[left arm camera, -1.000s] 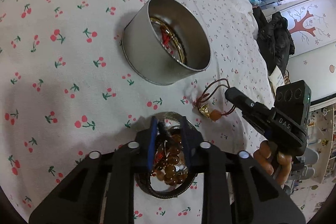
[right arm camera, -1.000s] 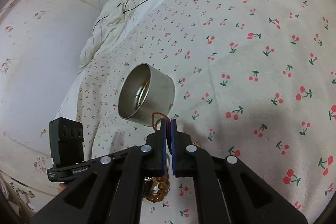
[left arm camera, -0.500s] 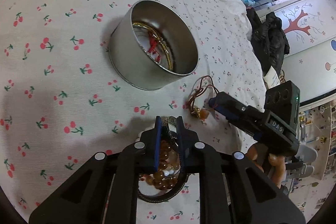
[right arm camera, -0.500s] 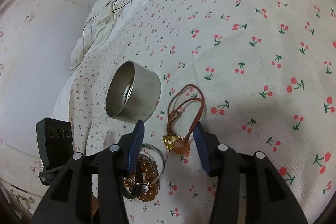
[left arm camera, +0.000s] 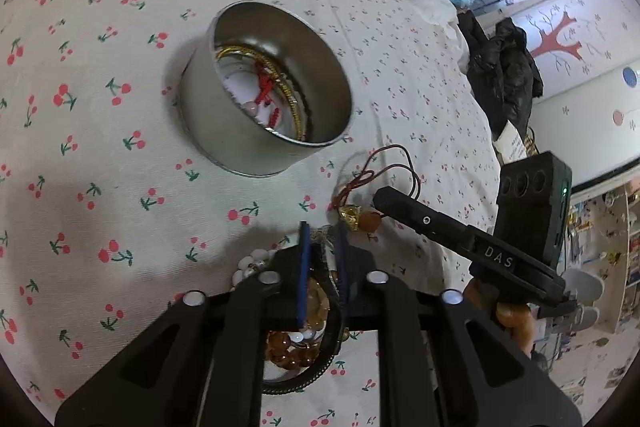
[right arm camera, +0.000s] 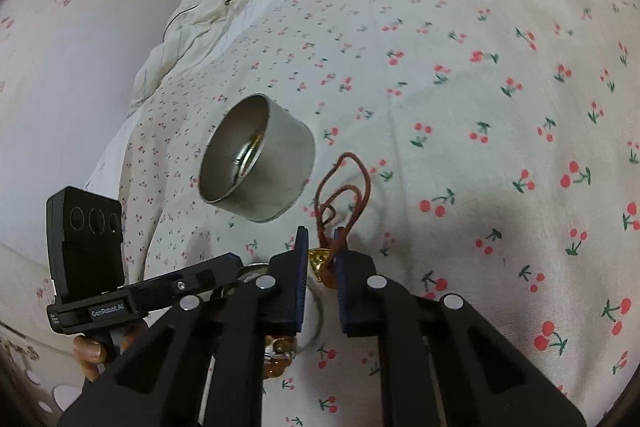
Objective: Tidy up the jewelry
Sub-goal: 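Grasp the pendant necklace cord with the right tool while the left tool grasps a silver bangle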
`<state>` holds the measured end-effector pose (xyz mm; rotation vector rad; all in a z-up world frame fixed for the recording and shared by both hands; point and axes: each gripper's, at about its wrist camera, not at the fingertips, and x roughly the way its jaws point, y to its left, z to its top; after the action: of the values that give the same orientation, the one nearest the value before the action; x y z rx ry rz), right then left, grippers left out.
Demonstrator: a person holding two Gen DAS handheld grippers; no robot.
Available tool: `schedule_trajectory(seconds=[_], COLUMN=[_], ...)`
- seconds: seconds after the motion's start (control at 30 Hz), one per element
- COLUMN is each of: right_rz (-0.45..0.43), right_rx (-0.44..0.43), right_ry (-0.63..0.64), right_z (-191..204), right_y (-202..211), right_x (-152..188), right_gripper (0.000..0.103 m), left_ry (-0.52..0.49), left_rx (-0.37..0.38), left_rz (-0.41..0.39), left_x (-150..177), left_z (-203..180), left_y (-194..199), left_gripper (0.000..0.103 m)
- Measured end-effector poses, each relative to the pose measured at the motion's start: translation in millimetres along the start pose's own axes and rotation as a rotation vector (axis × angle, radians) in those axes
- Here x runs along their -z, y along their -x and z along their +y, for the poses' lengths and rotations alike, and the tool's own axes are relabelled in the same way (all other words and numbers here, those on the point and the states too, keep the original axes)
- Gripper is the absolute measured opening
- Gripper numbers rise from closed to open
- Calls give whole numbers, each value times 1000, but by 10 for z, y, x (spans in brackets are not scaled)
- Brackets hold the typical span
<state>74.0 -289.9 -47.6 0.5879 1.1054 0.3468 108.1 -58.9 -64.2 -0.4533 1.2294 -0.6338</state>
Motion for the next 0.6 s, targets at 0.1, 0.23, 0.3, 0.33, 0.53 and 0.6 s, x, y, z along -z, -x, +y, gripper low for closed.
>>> schedule_trajectory(seconds=[0.1, 0.23, 0.3, 0.33, 0.53, 0.6], right_rz=[-11, -19, -17, -15, -11, -9], right_rx=[3, 0, -1, -2, -12, -9], right_ry=[9, -1, -6, -10, -51, -64], right_z=[20, 7, -5, -11, -92, -123], right_y=[25, 41, 35, 31, 21, 14], right_x=[-10, -31, -33, -32, -45, -43], right_gripper=[13, 13, 13, 13, 13, 13], left_ry=[-35, -111, -121, -125, -134, -121], left_rx=[-8, -25, -15, -9, 14, 16], left_rz=[-3, 10, 32, 47, 78, 84], left_x=[17, 49, 59, 65, 83, 79], left_z=[-59, -192, -213, -226, -273, -261], left_y=[29, 35, 2, -19, -84, -106], left_gripper=[6, 6, 6, 6, 12, 19])
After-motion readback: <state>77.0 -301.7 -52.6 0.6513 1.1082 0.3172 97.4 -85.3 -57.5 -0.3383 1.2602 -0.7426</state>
